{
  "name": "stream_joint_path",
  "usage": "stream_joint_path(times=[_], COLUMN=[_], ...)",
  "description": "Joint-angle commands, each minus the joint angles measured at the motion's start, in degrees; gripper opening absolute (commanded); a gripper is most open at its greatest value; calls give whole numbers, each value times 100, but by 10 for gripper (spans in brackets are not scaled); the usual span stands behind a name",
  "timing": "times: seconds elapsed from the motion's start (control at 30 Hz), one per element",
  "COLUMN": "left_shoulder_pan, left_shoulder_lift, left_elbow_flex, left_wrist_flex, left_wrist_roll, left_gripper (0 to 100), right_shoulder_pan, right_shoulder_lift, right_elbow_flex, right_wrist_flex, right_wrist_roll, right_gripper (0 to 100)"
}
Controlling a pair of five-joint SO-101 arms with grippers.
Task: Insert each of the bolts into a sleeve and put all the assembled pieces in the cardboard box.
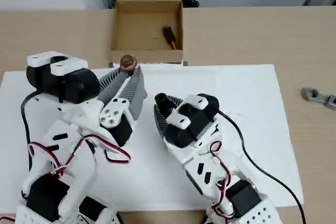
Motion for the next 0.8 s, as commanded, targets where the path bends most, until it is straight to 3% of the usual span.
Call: stream_joint_path(times=[0.0, 0.27, 0.77], left_shoulder_pan=[35, 510, 510], left_shoulder_lift=[-53, -53, -62], left_elbow_flex=[31, 136, 136], left_wrist_flex=[-202, -316, -97], left_wrist_roll=[35, 88, 255], left_gripper=[6, 6, 6], right_shoulder_pan=[40, -242, -268], right_shoulder_lift=[-92, -40, -84], right_elbow_flex=[-79, -70, -70], right_wrist_flex=[-13, -189, -171], right_wrist_roll=[70, 79, 79], right_gripper=[4, 5, 5])
